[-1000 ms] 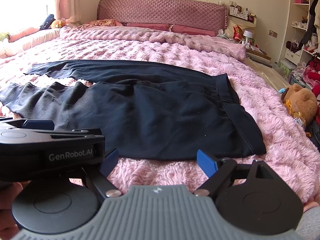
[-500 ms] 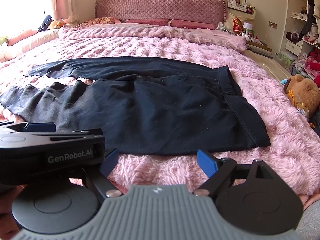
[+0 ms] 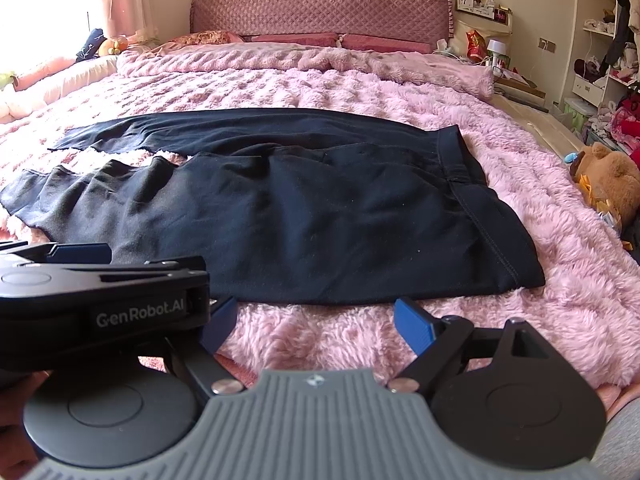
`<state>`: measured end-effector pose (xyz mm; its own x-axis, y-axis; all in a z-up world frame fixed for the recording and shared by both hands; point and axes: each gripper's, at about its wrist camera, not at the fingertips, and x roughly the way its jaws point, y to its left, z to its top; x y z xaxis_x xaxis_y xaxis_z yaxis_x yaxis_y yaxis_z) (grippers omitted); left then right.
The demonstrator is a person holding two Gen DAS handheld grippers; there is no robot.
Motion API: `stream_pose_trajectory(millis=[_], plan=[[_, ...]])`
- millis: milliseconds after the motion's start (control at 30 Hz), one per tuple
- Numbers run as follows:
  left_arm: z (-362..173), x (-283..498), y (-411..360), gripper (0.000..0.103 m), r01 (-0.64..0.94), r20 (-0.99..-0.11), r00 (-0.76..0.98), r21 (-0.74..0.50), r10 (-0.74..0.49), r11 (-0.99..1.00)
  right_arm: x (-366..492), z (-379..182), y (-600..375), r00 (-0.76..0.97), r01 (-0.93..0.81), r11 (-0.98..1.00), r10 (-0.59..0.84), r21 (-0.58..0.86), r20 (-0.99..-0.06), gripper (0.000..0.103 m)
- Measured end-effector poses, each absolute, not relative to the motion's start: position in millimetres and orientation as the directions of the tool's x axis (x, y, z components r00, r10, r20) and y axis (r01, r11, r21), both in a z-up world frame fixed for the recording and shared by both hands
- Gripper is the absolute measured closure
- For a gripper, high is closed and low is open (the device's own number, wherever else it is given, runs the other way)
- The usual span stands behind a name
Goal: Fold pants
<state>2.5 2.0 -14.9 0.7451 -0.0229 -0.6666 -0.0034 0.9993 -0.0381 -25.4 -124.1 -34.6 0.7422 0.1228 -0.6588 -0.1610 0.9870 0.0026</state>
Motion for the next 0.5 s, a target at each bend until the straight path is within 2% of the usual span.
stream_pose_trajectory(millis=[500], plan=[[-15.5,2.9,2.7,0.01,-0.003,-0.67,0.742,-0.041,-0.025,0.999,-25.4,-35.9,-122.7,0.741,-0.165,0.986,0.124,-0.001,-0.66,0.021]])
